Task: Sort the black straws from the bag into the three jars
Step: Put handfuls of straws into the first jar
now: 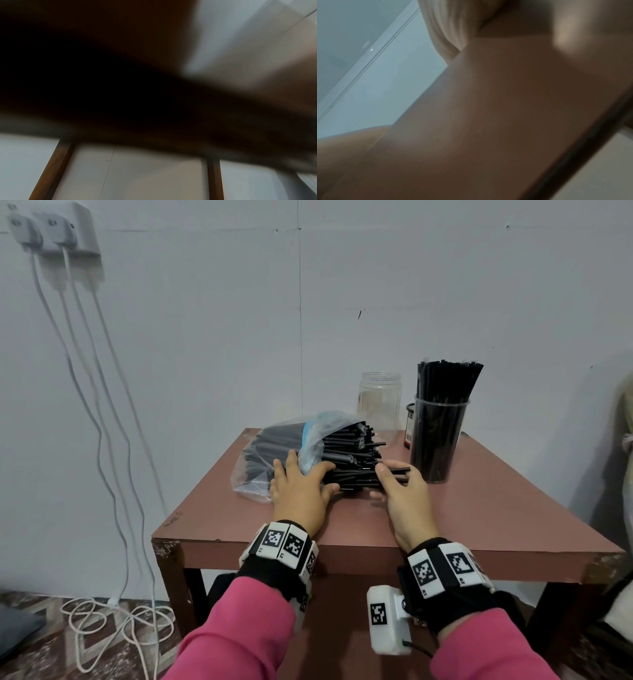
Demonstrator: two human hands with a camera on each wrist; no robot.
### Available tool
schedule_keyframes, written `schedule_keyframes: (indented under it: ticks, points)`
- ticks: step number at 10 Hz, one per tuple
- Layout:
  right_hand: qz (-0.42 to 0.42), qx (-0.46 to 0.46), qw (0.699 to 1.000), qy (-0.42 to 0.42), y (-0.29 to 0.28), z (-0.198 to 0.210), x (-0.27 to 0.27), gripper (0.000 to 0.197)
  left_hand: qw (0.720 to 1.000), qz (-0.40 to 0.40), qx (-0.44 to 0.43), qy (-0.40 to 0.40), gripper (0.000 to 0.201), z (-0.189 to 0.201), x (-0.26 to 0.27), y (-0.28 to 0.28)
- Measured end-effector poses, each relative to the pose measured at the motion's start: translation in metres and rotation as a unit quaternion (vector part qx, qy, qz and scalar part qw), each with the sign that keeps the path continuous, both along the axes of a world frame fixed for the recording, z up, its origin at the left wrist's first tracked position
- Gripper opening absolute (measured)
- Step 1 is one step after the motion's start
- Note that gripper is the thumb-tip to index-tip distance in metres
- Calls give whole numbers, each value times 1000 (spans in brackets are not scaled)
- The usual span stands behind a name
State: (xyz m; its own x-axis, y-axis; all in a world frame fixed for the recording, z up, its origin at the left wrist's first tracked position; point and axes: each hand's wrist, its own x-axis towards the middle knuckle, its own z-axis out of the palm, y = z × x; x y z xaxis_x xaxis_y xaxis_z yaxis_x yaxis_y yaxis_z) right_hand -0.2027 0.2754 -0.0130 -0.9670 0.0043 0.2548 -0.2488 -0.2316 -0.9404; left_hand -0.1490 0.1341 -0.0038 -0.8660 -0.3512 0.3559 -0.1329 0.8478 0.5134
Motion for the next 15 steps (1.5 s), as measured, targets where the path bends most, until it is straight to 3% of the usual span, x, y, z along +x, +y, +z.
schedule_keyframes:
  ticks: [1,2,3,4,5,6,7,8,9,10,12,14,15]
  points:
    - [-18,-10,1000,-10,0,-1,-1,9,1000,0,4,-1,38,0,0,0]
    - [-101,-30,994,-18,2,-4,-4,13,1000,-2,8,4,37,0,0,-1]
    - [-107,-71,991,-28,4,0,-2,16,1000,-2,12,4,37,1,0,0]
    - [-65,-78,993,-62,1,3,-4,46,1000,-7,13,7,37,1,0,0]
    - [-22,-74,993,-90,-2,8,-7,34,1000,-9,12,9,36,1,-2,0]
    - [-10,-129,986,-103,-5,11,-6,11,1000,-8,13,9,36,0,-2,-1]
    - [-96,-166,979,-68,-6,8,-5,16,1000,-7,13,9,36,0,-2,-1]
    - [-110,-209,969,-74,-3,7,-6,13,1000,-8,12,10,36,-1,-3,-1]
    - [-29,-153,985,-76,-3,9,-4,10,1000,-7,6,10,36,-1,-3,-1]
    - [-21,-134,989,-58,-6,11,2,19,1000,-7,7,11,36,-1,-3,-1]
    - [-218,-210,950,-76,1,14,6,28,1000,-3,6,3,37,0,-2,0]
    - [-256,-227,937,-71,3,12,3,17,1000,-17,4,1,52,2,2,1]
    - [-248,-230,938,-69,9,18,5,16,998,-18,-58,6,49,4,4,3]
